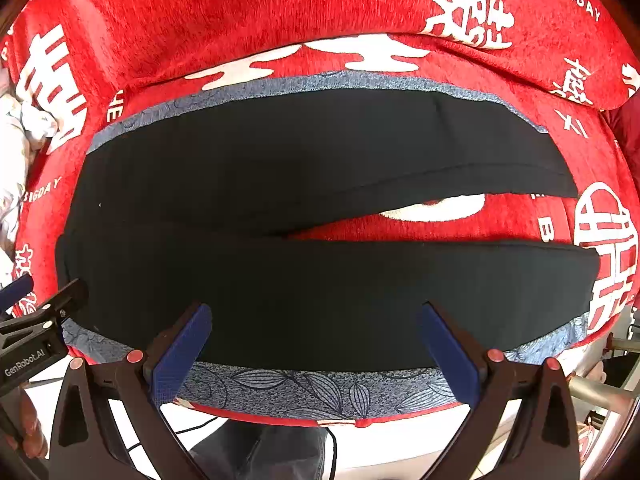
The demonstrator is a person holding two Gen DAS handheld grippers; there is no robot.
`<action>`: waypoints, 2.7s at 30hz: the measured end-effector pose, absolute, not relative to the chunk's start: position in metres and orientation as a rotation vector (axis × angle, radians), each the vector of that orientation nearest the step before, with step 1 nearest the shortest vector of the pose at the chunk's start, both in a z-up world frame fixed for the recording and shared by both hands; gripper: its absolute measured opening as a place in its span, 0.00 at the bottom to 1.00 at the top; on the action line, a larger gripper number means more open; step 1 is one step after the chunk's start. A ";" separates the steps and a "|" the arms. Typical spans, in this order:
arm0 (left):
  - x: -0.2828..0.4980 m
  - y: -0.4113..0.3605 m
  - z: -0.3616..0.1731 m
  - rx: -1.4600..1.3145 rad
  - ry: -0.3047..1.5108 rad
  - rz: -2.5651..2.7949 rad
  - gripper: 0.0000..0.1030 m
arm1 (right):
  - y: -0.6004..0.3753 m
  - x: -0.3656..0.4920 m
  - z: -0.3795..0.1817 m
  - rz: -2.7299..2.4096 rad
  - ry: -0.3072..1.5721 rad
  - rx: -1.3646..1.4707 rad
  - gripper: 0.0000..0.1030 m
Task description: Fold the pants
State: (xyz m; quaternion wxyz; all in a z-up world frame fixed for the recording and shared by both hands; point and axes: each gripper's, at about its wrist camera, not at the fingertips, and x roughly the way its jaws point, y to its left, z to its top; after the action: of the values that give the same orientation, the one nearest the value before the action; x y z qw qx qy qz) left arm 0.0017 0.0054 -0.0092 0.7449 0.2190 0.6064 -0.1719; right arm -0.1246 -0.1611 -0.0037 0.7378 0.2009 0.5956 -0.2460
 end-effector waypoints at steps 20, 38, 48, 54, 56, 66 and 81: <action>0.001 0.023 -0.020 0.476 1.303 -0.376 1.00 | -0.144 -0.124 -0.013 -0.545 1.332 0.426 1.00; 0.007 0.035 -0.032 0.442 1.301 -0.382 1.00 | -0.126 -0.118 -0.023 -0.544 1.352 0.425 1.00; 0.010 0.049 -0.034 0.458 1.288 -0.361 1.00 | -0.117 -0.116 -0.025 -0.545 1.357 0.421 1.00; 0.010 0.056 -0.035 0.440 1.289 -0.365 1.00 | -0.111 -0.116 -0.026 -0.542 1.357 0.421 1.00; 0.009 0.057 -0.036 0.437 1.292 -0.364 1.00 | -0.110 -0.116 -0.026 -0.543 1.357 0.421 1.00; 0.008 0.062 -0.040 0.444 1.290 -0.358 1.00 | -0.096 -0.115 -0.028 -0.542 1.362 0.416 1.00; 0.025 0.101 -0.050 0.180 1.383 -0.516 1.00 | -0.109 -0.134 -0.037 -0.266 1.224 0.797 0.97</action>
State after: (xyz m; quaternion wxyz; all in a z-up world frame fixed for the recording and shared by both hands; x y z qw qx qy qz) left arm 0.0250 0.1010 -0.0498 0.7361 0.0817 0.6295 -0.2350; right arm -0.1344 -0.1086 -0.0368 0.7369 0.3628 0.5573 -0.1212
